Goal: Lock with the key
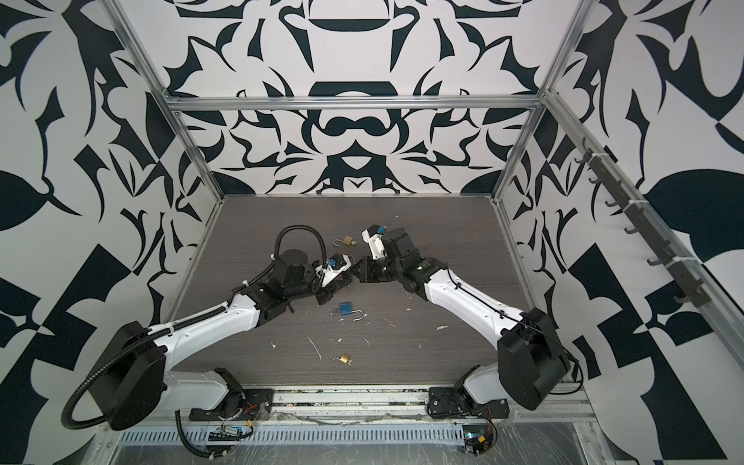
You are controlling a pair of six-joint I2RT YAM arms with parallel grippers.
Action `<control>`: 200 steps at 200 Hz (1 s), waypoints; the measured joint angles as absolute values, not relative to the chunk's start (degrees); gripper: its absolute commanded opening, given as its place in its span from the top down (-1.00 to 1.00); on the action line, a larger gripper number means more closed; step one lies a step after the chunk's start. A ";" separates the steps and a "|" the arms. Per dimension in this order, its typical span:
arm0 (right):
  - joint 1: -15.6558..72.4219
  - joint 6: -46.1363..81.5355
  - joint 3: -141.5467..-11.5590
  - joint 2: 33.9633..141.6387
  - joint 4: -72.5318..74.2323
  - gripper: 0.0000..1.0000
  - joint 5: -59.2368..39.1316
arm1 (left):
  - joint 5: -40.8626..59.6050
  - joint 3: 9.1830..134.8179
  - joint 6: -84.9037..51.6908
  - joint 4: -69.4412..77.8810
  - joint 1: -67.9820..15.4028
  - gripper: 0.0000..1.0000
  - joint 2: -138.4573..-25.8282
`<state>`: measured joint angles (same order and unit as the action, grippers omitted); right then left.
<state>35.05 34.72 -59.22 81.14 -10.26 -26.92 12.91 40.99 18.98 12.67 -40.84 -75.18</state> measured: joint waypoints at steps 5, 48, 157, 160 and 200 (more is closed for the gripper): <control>34.92 33.82 -59.70 81.08 -11.00 0.24 -27.11 | 12.73 40.51 18.44 13.06 -40.86 1.00 -74.81; 32.67 32.60 -61.10 78.11 -13.45 -0.04 -26.72 | 10.15 37.26 10.92 15.40 -40.95 1.00 -71.50; 35.73 29.28 -35.66 61.71 17.47 -0.06 -17.80 | -5.04 36.32 -51.57 16.91 -38.09 1.00 -72.42; 36.16 29.10 -35.53 61.95 18.17 -0.06 -17.54 | -4.86 36.05 -53.80 17.17 -37.54 1.00 -72.53; 42.26 25.91 -35.68 68.03 24.10 0.03 -15.55 | -1.58 31.48 -75.77 20.36 -31.59 1.00 -76.07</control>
